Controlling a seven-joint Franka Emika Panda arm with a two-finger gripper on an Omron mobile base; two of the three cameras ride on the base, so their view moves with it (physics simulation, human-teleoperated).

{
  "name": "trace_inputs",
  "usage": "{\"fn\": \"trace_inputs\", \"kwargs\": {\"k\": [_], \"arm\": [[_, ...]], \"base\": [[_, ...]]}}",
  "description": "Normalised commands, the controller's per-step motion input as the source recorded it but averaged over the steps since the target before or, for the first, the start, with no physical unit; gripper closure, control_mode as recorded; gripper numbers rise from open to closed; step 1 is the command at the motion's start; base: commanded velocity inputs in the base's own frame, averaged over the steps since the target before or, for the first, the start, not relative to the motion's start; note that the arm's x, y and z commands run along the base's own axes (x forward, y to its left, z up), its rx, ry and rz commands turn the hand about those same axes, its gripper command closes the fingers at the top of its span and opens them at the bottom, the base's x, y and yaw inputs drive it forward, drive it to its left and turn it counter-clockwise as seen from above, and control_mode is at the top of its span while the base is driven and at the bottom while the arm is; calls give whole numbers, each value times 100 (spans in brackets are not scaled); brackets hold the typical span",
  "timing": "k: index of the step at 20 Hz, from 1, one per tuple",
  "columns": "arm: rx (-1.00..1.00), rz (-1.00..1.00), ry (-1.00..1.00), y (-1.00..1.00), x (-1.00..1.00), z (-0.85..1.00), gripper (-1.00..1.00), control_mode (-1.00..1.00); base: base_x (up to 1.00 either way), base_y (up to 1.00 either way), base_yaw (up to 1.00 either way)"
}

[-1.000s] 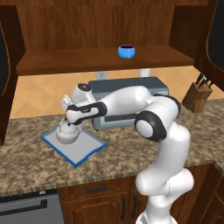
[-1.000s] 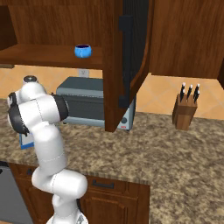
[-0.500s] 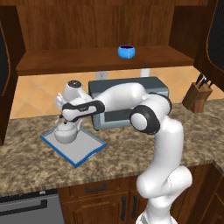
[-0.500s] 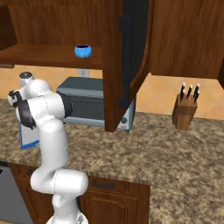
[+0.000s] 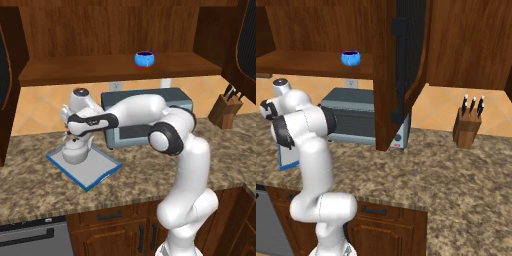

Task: Pick the kettle from the counter and place it on the tray. Then pick the mug from the cabinet and place it on the tray. Then close the cabinet doors.

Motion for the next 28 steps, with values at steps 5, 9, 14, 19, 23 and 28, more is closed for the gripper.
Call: {"fn": "trace_inputs", "kwargs": {"k": [5, 9, 14, 19, 23, 28], "arm": [[0, 8, -9, -11, -46, 24, -100, -100], [0, 16, -17, -31, -63, 16, -100, -100], [-3, 38, -35, -36, -75, 6, -100, -100], [-1, 33, -12, -34, -69, 41, -100, -100], [-2, 13, -4, -41, -57, 57, -100, -100], [-1, 16, 0, -42, -43, 63, -100, -100]], "base": [[0, 0, 0], [0, 0, 0], [0, 0, 0], [0, 0, 0], [0, 0, 0], [0, 0, 0]]}}
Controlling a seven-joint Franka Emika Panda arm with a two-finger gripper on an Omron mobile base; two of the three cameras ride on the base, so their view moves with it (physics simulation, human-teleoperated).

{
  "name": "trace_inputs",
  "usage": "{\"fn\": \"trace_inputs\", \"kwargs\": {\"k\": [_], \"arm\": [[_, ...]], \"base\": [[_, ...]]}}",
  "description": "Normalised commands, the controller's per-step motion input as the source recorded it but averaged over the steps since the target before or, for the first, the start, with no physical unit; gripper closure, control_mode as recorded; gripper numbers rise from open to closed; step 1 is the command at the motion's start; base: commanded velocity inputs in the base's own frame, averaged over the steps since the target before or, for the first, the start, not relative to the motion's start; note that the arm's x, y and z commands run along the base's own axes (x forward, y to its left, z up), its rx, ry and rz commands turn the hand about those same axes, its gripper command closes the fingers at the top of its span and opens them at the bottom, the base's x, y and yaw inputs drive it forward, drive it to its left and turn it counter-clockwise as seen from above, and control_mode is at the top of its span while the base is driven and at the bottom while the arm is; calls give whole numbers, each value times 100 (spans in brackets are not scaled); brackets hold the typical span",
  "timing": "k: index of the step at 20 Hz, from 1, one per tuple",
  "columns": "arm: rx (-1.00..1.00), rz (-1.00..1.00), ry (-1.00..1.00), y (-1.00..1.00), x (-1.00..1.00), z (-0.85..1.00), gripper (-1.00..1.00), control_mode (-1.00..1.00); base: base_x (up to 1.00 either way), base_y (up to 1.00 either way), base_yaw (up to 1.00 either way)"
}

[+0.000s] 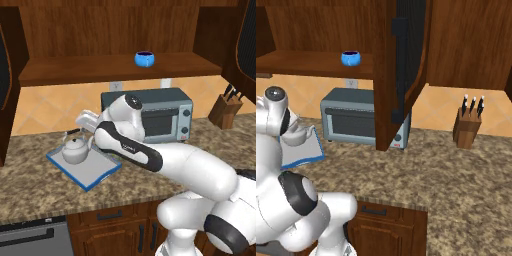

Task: Pick the kettle from the counter and place it on the tray. Then pick the mug from the cabinet and place it on the tray. Then close the cabinet doors.

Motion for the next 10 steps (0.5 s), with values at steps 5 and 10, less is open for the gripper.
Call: {"fn": "trace_inputs", "kwargs": {"k": [5, 10], "arm": [[-1, 7, 0, -41, -40, 71, -100, -100], [-20, 0, -16, -42, -30, 54, -100, -100]], "base": [[0, 0, 0], [0, 0, 0]]}}
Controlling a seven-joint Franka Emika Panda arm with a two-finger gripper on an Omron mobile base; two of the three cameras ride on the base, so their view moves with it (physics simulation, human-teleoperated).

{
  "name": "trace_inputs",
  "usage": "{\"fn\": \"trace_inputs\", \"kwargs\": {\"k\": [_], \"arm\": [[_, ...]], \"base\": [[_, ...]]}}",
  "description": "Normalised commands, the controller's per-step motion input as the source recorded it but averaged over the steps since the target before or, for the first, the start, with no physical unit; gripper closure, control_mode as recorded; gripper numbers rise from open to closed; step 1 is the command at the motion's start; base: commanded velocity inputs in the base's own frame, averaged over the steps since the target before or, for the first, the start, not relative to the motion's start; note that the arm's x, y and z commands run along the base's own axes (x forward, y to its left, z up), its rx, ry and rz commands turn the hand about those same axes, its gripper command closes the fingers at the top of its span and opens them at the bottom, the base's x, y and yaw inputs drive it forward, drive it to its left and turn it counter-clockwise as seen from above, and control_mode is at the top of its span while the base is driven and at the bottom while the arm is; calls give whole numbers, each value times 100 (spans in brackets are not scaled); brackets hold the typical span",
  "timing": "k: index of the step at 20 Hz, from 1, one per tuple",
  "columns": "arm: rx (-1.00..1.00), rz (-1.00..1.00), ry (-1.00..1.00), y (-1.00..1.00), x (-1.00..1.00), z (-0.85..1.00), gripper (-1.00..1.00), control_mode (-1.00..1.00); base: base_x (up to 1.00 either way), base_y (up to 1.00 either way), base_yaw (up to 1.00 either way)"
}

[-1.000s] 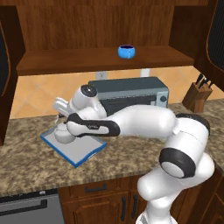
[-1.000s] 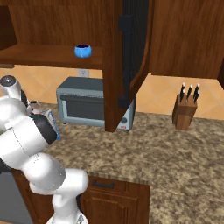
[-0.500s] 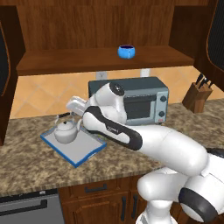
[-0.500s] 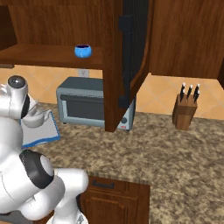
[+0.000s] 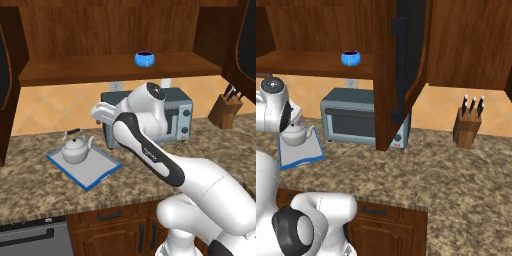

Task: Pick the kettle from the counter and place it on the tray. Then pick the mug from the cabinet and place it on the tray. Then close the cabinet doors.

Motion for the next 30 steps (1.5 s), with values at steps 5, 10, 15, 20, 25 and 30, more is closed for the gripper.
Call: {"fn": "trace_inputs", "kwargs": {"k": [5, 10, 15, 20, 25, 30], "arm": [[-32, 0, -9, -40, -22, 52, -100, -100], [-16, 0, -4, -55, -26, 55, -100, -100], [-12, 0, -23, -56, -17, 49, -100, -100], [-8, 0, -16, -65, -5, 47, -100, -100], [-2, 0, -7, -66, 0, 54, -100, -100], [0, 1, -1, -42, 19, 31, -100, -100]], "base": [[0, 0, 0], [0, 0, 0], [0, 0, 0], [0, 0, 0], [0, 0, 0], [0, 0, 0]]}}
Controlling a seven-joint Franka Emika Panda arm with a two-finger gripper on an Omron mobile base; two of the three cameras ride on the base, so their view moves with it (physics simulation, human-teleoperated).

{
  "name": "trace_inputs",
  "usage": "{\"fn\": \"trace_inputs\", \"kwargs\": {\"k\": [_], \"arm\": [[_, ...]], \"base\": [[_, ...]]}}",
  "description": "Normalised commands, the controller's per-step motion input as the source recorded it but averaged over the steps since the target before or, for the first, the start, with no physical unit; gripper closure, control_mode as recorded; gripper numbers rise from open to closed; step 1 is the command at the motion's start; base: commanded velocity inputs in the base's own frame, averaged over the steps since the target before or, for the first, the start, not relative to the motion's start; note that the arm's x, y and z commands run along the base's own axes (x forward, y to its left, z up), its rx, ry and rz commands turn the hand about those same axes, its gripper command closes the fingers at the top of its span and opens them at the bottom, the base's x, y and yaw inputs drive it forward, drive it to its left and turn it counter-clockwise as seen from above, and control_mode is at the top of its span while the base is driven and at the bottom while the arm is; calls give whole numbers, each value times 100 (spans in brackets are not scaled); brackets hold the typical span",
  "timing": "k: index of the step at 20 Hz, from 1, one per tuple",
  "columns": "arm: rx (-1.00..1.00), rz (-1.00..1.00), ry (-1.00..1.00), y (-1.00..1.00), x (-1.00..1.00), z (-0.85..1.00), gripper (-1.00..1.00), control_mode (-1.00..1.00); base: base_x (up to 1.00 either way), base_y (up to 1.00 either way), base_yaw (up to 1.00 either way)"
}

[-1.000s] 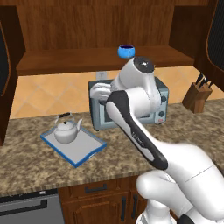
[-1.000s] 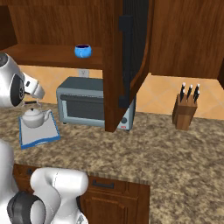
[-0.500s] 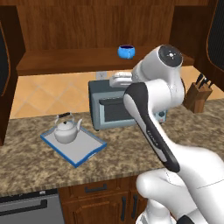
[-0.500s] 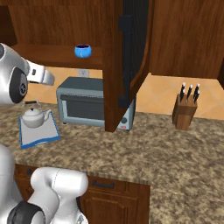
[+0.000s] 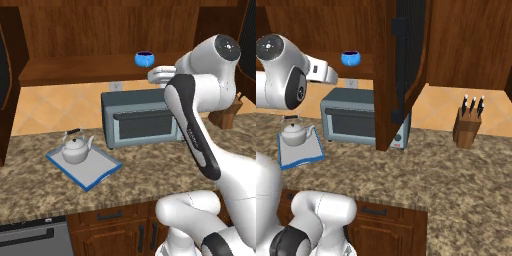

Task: Pick the kettle from the counter and place it on the tray. Then pick the mug from the cabinet and place it on the tray. Then close the cabinet doors.

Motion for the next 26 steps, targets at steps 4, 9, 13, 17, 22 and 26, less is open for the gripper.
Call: {"fn": "trace_inputs", "kwargs": {"k": [4, 9, 13, 17, 22, 26], "arm": [[0, 11, -11, -23, 44, 10, -100, -100], [0, 14, -4, -23, 62, 0, -100, -100], [-1, 3, 2, -2, 76, 0, -100, -100], [0, 0, 2, -2, 70, 0, -100, -100], [0, 0, 0, 0, 70, 0, -100, -100], [-2, 0, 0, 2, 57, 1, -100, -100]], "base": [[0, 0, 0], [0, 0, 0], [0, 0, 0], [0, 0, 0], [0, 0, 0], [0, 0, 0]]}}
